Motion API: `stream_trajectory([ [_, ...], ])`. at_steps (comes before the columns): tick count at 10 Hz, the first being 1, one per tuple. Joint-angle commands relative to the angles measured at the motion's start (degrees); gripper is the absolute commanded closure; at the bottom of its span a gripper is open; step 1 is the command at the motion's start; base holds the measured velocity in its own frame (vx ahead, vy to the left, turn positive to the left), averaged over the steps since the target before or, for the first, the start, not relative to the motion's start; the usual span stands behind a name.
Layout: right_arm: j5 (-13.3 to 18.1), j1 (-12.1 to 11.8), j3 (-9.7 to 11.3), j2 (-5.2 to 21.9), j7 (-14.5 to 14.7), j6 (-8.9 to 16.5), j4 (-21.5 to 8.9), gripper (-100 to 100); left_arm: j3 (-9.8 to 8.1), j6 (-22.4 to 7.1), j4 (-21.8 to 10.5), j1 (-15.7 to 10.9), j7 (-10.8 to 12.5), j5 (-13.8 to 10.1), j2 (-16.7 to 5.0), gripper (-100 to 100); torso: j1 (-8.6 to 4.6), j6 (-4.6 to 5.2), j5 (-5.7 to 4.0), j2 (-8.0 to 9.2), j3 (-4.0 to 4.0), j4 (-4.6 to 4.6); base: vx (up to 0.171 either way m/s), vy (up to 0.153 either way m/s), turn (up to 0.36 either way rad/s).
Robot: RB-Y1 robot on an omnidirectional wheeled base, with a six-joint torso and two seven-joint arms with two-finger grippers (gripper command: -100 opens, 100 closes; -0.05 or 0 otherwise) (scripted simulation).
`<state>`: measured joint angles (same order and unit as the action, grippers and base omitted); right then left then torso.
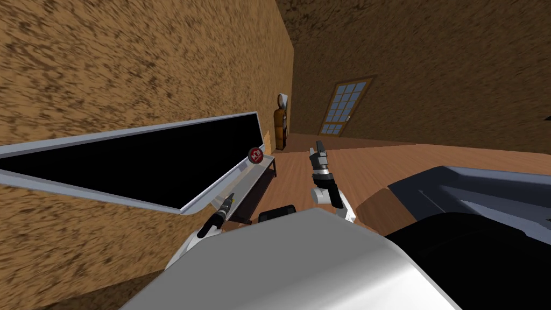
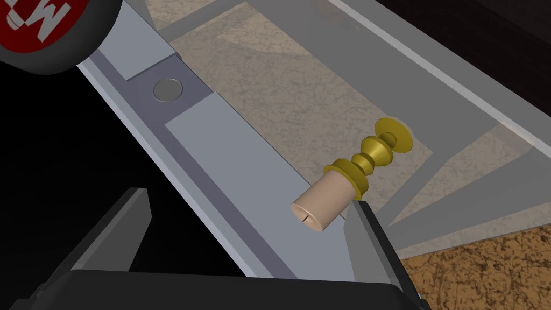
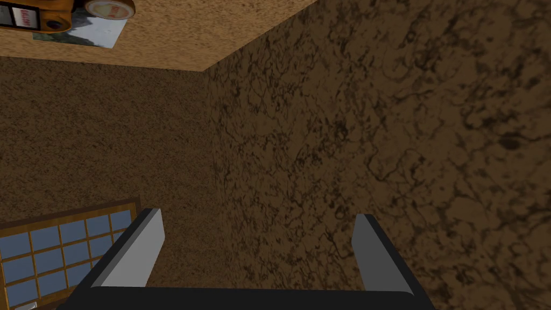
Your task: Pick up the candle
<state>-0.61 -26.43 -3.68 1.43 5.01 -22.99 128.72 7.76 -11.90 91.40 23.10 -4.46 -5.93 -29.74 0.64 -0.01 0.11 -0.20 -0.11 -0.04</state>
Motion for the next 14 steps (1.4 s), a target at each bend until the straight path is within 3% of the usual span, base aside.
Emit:
stream_trajectory([
  [1,0.0,0.0,0.0,0.0,0.0,0.0,0.0,0,0.67,-2.1,0.2,0.4,-0.1,-0.5,-0.8,-100,0.0,0.0,0.0,0.0,0.0,0.0,0.031,0.149,-0.169],
  [8,0.0,0.0,0.0,0.0,0.0,0.0,0.0,0,3.51,-9.6,0.2,1.0,0.1,-2.8,-4.7,-100,-0.06,-0.02,0.0,-0.03,-0.02,-0.01,0.035,0.131,-0.173],
  [9,0.0,0.0,0.0,0.0,0.0,0.0,0.0,0,3.19,-8.8,0.4,0.9,0.1,-2.7,-4.5,-100,-0.06,0.0,0.0,-0.05,-0.03,-0.01,0.017,0.061,-0.052],
  [10,0.0,0.0,0.0,0.0,0.0,0.0,0.0,0,3.24,-9.0,0.4,0.9,0.2,-2.7,-4.6,0,-0.28,-0.05,-0.03,-0.02,-0.02,-0.01,0.0,0.009,0.005],
  [11,0.0,0.0,0.0,0.0,0.0,0.0,0.0,0,3.14,-8.1,-1.5,0.1,0.0,-2.3,-3.8,-100,-0.47,-0.04,-0.08,0.03,0.01,0.0,0.004,0.003,-0.041],
  [14,0.0,0.0,0.0,0.0,0.0,0.0,0.0,0,3.02,-6.8,-4.5,-1.3,-0.2,-1.7,-2.6,-100,-0.55,-0.03,-0.1,0.04,0.02,0.0,0.004,0.002,-0.026],
])
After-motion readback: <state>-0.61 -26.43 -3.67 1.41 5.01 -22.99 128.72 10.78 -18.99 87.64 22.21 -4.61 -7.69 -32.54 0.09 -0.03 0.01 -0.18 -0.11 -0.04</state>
